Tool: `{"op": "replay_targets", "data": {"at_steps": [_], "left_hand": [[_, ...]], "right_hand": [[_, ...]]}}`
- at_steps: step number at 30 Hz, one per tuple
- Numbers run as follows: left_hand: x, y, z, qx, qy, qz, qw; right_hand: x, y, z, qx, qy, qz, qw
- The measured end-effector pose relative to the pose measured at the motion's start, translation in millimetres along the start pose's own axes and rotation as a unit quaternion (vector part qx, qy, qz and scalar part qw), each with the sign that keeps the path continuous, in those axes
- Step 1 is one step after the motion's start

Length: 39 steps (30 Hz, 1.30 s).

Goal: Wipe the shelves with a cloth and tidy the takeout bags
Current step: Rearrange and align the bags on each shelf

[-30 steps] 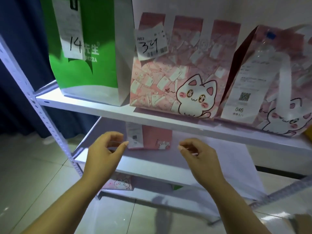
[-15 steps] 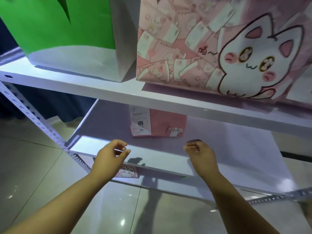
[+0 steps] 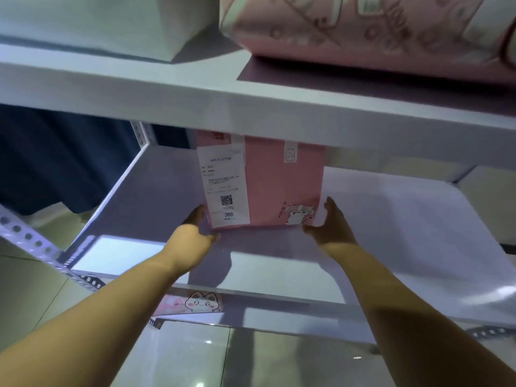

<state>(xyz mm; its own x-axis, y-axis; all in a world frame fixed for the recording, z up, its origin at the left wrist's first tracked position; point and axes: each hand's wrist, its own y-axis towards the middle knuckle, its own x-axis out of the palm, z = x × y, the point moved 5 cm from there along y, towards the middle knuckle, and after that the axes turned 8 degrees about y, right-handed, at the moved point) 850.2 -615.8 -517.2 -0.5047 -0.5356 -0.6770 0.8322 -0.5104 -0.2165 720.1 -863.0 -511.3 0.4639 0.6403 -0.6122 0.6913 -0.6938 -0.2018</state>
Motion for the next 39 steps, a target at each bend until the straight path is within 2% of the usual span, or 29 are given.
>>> {"op": "replay_targets", "data": {"at_steps": [4,8,12,16,19,22,26,29,32,39], "left_hand": [[-0.8,10.1,-4.0,0.037,0.009,0.004,0.999],[-11.9,2.7,-19.8,0.028,-0.045,0.014,0.999],[-28.7,-18.7,-41.2,-0.005,-0.068,0.020,0.997],[-50.4,-41.0,-67.5,-0.032,-0.043,0.035,0.998],[-68.2,-52.9,-85.6,-0.032,-0.044,0.026,0.998],[-82.8,-58.1,-99.3,-0.032,-0.048,0.020,0.998],[-89.0,-59.1,-108.0,-0.025,-0.038,0.008,0.999],[-88.9,-66.6,-118.1,-0.053,-0.044,0.051,0.996],[-84.7,-80.7,-121.6,-0.036,-0.025,0.097,0.994],[-34.2,-120.1,-148.5,-0.003,-0.033,0.075,0.997]], "right_hand": [[4.8,-1.9,-7.3,-0.072,0.031,-0.009,0.997],[11.8,-17.2,-0.4,-0.027,0.106,-0.019,0.994],[31.1,-47.0,-4.8,-0.035,0.158,-0.028,0.986],[56.9,-73.0,-15.3,-0.038,0.163,-0.076,0.983],[77.0,-88.5,-23.1,-0.018,0.170,-0.093,0.981],[94.7,-101.0,-29.6,-0.032,0.173,-0.105,0.979],[102.2,-110.3,-29.5,-0.023,0.182,-0.071,0.981],[98.4,-121.0,-22.1,0.010,0.173,0.002,0.985],[95.0,-137.6,-18.3,0.002,0.185,0.046,0.982],[125.3,-178.7,19.5,-0.016,0.191,-0.027,0.981]]}}
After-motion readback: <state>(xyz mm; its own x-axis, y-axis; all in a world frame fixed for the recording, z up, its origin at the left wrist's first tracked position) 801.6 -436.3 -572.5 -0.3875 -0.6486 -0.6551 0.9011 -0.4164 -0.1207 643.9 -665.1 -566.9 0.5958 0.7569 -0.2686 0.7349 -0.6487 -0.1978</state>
